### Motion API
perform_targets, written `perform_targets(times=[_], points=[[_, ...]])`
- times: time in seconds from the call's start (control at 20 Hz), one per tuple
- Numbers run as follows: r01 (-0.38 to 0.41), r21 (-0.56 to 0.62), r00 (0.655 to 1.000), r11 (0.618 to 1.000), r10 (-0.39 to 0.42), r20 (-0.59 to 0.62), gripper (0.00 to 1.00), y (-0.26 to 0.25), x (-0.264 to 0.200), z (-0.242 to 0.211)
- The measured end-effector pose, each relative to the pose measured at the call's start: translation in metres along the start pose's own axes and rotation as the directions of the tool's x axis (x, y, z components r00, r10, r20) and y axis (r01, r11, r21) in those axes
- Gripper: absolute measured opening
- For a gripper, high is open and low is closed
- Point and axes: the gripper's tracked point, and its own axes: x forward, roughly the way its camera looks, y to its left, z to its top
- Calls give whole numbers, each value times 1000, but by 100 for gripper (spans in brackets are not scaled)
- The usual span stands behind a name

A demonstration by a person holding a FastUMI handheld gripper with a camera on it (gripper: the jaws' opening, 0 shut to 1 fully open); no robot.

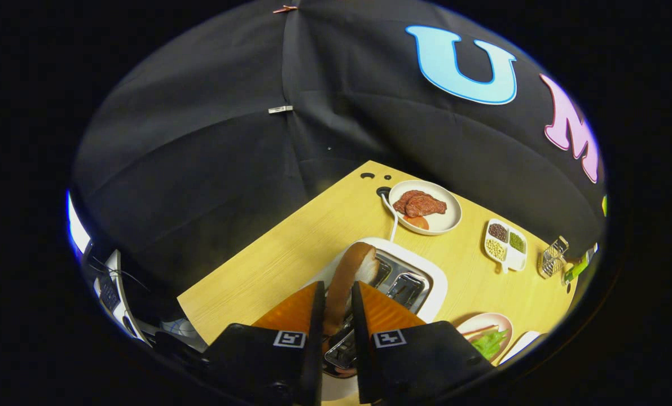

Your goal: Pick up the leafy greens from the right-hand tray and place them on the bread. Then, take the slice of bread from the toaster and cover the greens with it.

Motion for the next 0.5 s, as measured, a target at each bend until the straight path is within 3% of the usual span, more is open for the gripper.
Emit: perform_targets(times=[0.05, 0.1, 0.35, 0.5], points=[[9, 14, 1000, 1000, -9, -3, 28, -2, -1, 0], [1, 23, 1000, 1000, -1, -6, 18, 0, 0, 0], [-105, 14, 994, 994, 105, 20, 12, 6, -11, 10], [-119, 64, 992, 991, 115, 56, 11, -7, -27, 23]])
